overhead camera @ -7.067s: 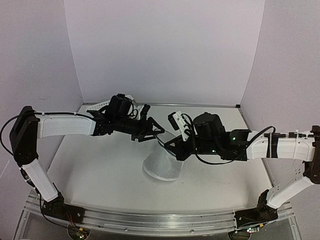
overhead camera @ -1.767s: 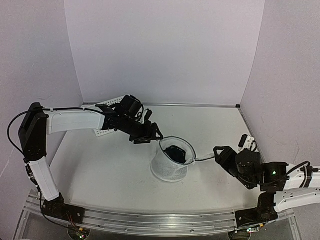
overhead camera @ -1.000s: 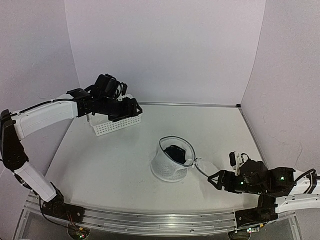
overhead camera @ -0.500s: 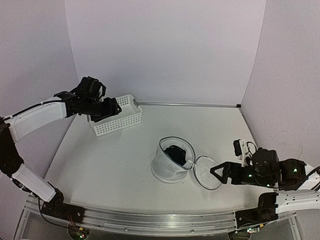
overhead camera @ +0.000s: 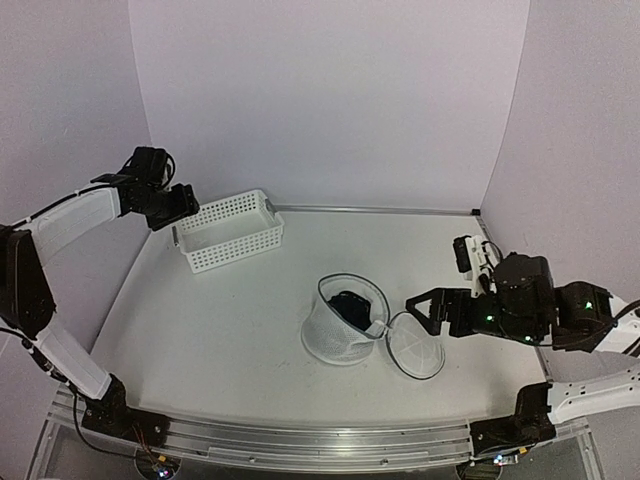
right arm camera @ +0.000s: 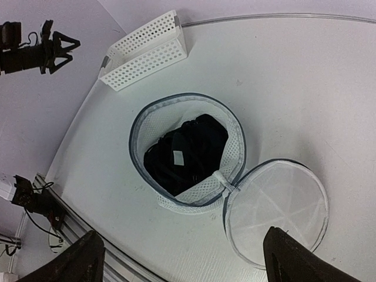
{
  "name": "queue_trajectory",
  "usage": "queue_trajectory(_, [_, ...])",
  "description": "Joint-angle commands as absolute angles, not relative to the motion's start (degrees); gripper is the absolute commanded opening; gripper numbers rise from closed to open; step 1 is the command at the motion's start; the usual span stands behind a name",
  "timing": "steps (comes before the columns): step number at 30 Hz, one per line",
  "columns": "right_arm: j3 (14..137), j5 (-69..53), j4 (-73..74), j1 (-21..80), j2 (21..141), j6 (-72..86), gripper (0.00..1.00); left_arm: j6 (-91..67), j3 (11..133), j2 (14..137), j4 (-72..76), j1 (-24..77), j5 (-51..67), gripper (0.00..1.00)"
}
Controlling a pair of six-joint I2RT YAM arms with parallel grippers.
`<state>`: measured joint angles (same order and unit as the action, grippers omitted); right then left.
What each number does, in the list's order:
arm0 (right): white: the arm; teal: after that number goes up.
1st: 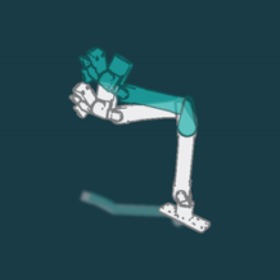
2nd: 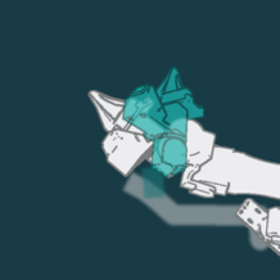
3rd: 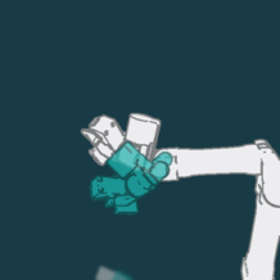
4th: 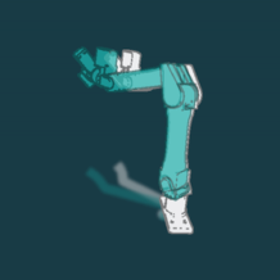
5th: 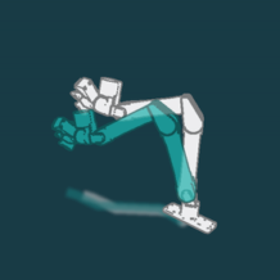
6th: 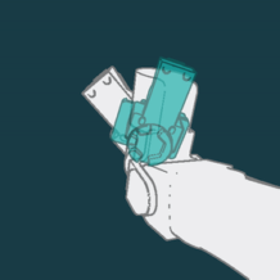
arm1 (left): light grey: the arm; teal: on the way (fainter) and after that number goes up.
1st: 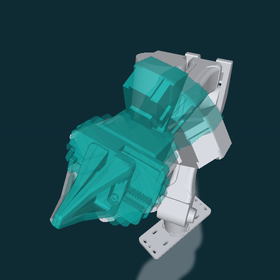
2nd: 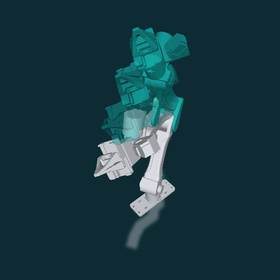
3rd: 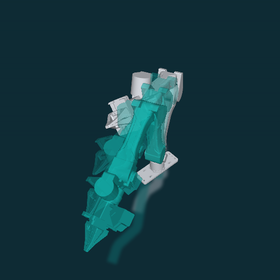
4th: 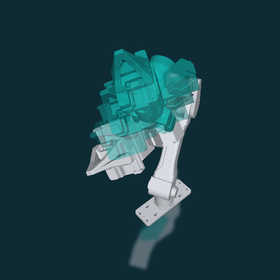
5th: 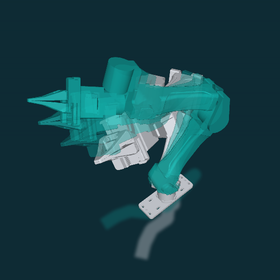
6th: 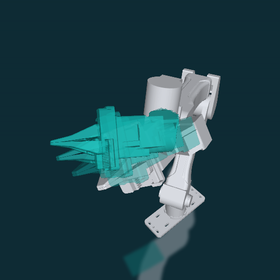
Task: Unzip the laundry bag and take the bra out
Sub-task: Move the bin to the center of the board.
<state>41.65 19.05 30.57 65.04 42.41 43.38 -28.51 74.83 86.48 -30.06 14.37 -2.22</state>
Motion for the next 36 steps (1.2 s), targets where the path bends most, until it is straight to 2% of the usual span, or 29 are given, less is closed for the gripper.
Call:
queue_trajectory(1, [46.03, 18.46, 27.42, 65.4, 48.1, 38.72, 0.95, -23.14, 81.83, 90.6, -30.38, 13.16, -5.37, 0.75])
queue_trajectory(13, [49.08, 16.46, 24.93, 65.46, 55.11, 35.51, 0.97, -7.24, 100.87, 108.43, -33.2, 11.15, -12.02, 0.74])
queue_trajectory(26, [50.62, 15.36, 24.02, 65.43, 56.7, 35.3, 0.98, 5.31, 118.31, 128.39, -33.49, 10.01, -12.08, 0.72])
queue_trajectory(36, [51.27, 14.69, 23.91, 65.45, 59.02, 35.28, 0.98, 11.21, 125.76, 136.75, -33.31, 9.78, -16.06, 0.69])
